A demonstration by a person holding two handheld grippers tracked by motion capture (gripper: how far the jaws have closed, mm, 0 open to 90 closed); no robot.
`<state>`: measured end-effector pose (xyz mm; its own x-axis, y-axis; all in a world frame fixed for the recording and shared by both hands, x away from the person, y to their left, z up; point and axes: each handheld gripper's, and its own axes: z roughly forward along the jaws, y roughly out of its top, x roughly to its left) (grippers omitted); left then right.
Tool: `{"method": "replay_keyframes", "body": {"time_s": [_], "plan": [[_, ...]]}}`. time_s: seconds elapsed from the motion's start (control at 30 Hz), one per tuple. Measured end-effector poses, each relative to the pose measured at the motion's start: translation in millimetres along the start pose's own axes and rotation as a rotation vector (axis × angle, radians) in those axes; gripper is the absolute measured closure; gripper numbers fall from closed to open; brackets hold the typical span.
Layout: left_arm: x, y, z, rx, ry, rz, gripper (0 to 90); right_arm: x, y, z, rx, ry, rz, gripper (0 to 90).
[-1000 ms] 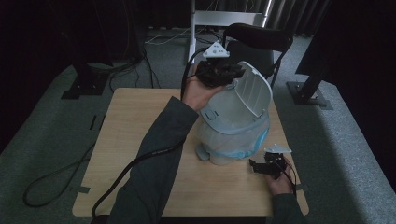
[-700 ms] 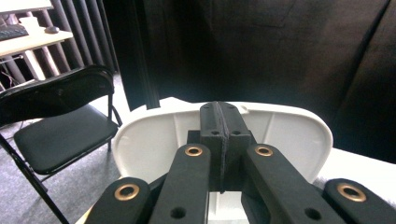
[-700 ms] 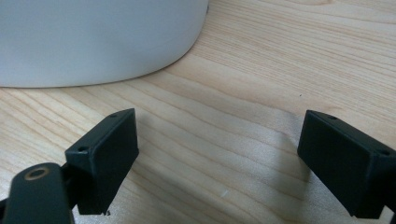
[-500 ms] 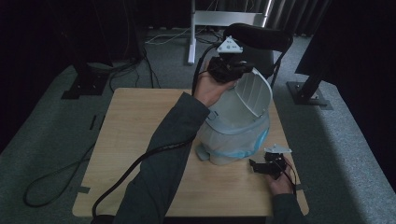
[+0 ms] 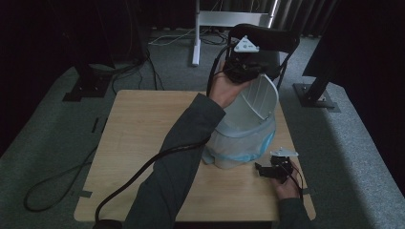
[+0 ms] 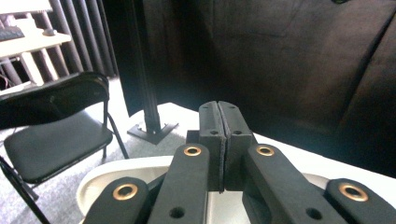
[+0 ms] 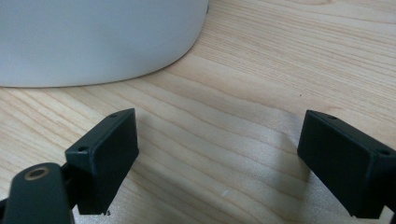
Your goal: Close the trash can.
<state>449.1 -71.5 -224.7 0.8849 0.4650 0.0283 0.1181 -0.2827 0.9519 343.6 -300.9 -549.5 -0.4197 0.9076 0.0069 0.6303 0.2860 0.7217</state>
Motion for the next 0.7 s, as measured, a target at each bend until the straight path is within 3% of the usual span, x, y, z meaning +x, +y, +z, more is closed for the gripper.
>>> {"method": "replay_keyframes", "body": {"time_s": [0.3, 0.33, 0.53, 0.7], "plan": [[-2.6, -0.2, -10.9, 0.077, 0.036, 0.052, 89.5, 0.0, 0.0, 0.0, 0.000, 0.000, 0.000, 11.3], [-1.8, -5.2, -15.4, 0.091, 0.045, 0.064, 89.5, 0.0, 0.0, 0.0, 0.000, 0.000, 0.000, 11.3], [4.7, -32.2, -38.1, 0.088, 0.030, 0.039, 89.4, 0.0, -0.1, 0.0, 0.000, -0.001, -0.001, 11.3], [7.3, -67.0, -59.4, 0.104, 0.012, 0.020, 89.4, 0.0, -0.1, 0.0, 0.000, -0.001, -0.002, 11.3]]}}
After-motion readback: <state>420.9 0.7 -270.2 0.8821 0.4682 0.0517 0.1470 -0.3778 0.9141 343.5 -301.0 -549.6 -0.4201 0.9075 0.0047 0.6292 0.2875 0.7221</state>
